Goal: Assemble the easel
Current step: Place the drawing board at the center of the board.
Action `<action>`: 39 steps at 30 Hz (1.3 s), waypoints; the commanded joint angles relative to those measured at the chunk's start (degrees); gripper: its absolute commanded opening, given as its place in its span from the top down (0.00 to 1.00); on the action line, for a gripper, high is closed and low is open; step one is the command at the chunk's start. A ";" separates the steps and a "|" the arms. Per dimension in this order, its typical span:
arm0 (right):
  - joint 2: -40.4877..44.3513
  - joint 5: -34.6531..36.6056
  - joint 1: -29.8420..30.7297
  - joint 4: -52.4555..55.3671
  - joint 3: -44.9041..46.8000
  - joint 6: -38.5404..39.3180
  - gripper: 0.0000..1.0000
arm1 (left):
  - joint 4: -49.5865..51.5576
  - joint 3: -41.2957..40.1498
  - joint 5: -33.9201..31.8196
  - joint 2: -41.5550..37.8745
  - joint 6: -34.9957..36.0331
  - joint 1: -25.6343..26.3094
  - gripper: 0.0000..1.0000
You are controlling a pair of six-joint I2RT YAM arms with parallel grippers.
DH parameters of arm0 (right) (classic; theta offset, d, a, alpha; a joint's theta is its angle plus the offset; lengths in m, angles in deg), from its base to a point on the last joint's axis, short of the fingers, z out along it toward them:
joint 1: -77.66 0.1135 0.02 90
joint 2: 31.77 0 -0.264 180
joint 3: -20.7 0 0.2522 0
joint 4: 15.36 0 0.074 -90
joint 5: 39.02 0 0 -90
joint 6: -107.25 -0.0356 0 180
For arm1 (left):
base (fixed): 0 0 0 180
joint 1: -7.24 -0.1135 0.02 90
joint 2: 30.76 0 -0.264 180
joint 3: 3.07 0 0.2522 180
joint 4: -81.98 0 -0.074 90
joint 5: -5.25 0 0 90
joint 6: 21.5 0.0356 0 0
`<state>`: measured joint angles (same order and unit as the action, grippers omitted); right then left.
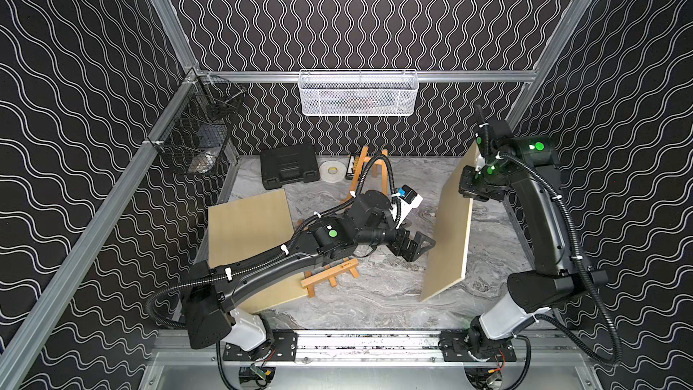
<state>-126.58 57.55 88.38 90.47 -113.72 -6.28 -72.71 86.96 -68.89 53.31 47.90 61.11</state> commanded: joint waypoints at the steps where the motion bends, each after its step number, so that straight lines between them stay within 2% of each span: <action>1: -0.39 2.42 0.13 -0.38 0.25 -0.87 1.00 | -0.13 -0.67 -3.19 0.26 0.46 -0.55 0.01; 8: -2.59 1.03 0.86 -4.19 2.21 -1.61 1.00 | -0.64 -1.19 -4.15 0.85 -0.43 -1.55 0.01; 13: -2.50 0.87 1.22 -5.90 4.21 -2.18 0.84 | -1.39 -2.03 -5.13 1.00 -0.83 -1.92 0.01; 20: -0.77 0.80 2.21 -6.84 7.42 -3.55 0.68 | -3.16 -3.12 -4.82 1.80 -1.77 -2.36 0.01; 25: 1.44 3.30 5.18 -6.55 7.58 -6.13 0.61 | -3.72 -4.06 -5.95 1.58 -1.43 -2.45 0.01; 31: 6.61 5.72 8.69 -8.19 13.68 -11.01 0.61 | -3.55 -4.99 -6.94 1.35 -1.37 -2.45 0.01; 39: 9.86 7.41 13.76 -8.55 17.75 -15.78 0.65 | -3.88 -5.68 -8.07 0.75 -1.11 -2.54 0.01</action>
<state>-117.57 63.73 100.64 82.87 -96.37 -18.61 -74.72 81.74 -75.95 54.79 47.00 58.64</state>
